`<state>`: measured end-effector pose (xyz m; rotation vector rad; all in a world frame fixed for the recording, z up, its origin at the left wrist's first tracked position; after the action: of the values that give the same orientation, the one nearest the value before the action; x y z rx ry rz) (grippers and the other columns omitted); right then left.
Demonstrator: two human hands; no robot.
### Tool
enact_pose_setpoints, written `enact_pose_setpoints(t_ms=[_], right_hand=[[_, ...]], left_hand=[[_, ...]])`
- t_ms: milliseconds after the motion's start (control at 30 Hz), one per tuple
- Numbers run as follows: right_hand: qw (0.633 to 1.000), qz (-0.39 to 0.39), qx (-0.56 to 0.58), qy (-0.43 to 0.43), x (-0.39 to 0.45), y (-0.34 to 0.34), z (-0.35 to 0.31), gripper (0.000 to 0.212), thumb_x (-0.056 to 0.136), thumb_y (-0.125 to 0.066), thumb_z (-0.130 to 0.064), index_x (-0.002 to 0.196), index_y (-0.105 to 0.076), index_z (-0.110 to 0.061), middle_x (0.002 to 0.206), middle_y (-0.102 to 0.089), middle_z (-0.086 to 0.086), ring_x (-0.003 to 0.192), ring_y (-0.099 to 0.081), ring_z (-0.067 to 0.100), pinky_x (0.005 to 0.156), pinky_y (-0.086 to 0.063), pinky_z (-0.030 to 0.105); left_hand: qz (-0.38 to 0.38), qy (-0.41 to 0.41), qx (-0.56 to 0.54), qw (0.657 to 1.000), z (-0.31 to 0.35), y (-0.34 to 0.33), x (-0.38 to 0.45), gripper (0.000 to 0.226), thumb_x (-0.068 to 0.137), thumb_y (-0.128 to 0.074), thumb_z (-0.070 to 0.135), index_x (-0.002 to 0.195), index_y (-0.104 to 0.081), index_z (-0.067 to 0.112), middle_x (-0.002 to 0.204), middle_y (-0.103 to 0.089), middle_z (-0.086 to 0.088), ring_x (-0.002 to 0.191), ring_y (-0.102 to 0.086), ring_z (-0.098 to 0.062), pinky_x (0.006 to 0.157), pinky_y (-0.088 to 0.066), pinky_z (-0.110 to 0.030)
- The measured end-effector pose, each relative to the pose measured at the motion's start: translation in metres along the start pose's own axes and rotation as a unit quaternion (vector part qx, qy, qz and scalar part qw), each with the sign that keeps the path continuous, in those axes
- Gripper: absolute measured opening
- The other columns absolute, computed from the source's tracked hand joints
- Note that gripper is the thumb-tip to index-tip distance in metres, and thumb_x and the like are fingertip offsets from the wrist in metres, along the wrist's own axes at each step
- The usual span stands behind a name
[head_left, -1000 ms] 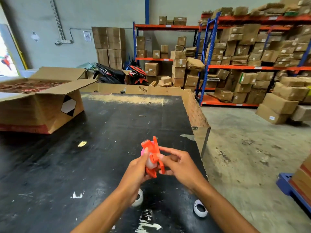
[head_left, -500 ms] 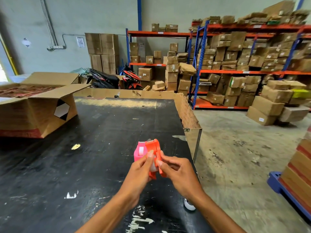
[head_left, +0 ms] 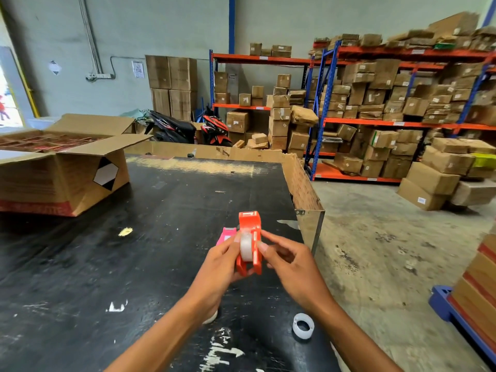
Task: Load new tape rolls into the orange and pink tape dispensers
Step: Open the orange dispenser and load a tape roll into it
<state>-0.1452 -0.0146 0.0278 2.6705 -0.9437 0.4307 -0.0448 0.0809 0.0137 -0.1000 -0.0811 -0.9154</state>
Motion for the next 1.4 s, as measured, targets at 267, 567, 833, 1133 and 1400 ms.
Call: enact_pose_setpoints(t_ms=[267, 567, 833, 1133, 1400], right_hand=[[0.998, -0.047, -0.035, 0.006, 0.011, -0.010, -0.002, 0.029, 0.089, -0.060, -0.023, 0.105, -0.061, -0.048, 0.088, -0.070, -0.033, 0.098, -0.063, -0.007, 0.085, -0.053, 0.019], [0.986, -0.033, -0.159, 0.037, 0.043, -0.018, -0.025, 0.019, 0.081, -0.068, -0.031, 0.100, -0.070, -0.032, 0.083, -0.056, 0.001, 0.070, -0.050, -0.004, 0.065, -0.044, 0.010], [0.983, -0.053, -0.160, 0.070, 0.060, -0.032, -0.036, 0.007, 0.076, -0.075, -0.016, 0.080, -0.073, -0.011, 0.085, -0.064, 0.012, 0.066, -0.053, 0.007, 0.061, -0.044, 0.014], [0.972, 0.029, -0.219, 0.079, 0.096, -0.019, -0.063, 0.011, 0.079, -0.073, -0.017, 0.082, -0.073, -0.007, 0.083, -0.070, 0.008, 0.075, -0.063, 0.014, 0.067, -0.051, 0.024], [0.974, 0.034, -0.225, 0.010, 0.106, -0.018, -0.062, 0.013, 0.079, -0.072, -0.019, 0.081, -0.073, -0.007, 0.082, -0.073, 0.015, 0.080, -0.070, 0.029, 0.076, -0.058, 0.053]], left_hand=[[-0.007, -0.028, 0.010, 1.000, 0.010, 0.014, -0.001, 0.031, 0.097, -0.041, 0.022, 0.119, -0.063, 0.028, 0.102, -0.074, 0.002, 0.083, -0.072, -0.007, 0.063, -0.056, -0.018], [0.002, -0.086, 0.039, 0.996, 0.018, 0.031, 0.015, 0.029, 0.095, -0.047, 0.025, 0.113, -0.059, 0.045, 0.102, -0.073, 0.006, 0.091, -0.066, -0.010, 0.076, -0.058, -0.025], [-0.005, -0.056, 0.009, 0.998, 0.021, 0.049, 0.031, 0.030, 0.093, -0.051, 0.026, 0.119, -0.062, 0.036, 0.112, -0.072, -0.006, 0.103, -0.068, -0.024, 0.085, -0.059, -0.042], [-0.087, -0.016, -0.041, 0.995, 0.017, 0.061, 0.043, 0.029, 0.095, -0.047, 0.030, 0.119, -0.062, 0.033, 0.091, -0.073, -0.006, 0.089, -0.066, -0.032, 0.090, -0.051, -0.054], [-0.124, -0.048, -0.004, 0.991, 0.026, 0.055, 0.042, 0.027, 0.077, -0.054, 0.059, 0.103, -0.061, 0.056, 0.089, -0.063, -0.013, 0.079, -0.062, -0.023, 0.079, -0.050, -0.053]])
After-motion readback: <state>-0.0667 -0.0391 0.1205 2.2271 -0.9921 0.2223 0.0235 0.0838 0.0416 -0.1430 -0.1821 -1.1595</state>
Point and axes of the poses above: each hand's wrist, its own x-axis towards the middle knuckle, its own y-axis out of the back of the hand, z = x × y, the point moved 3 cm from there along x, towards the middle knuckle
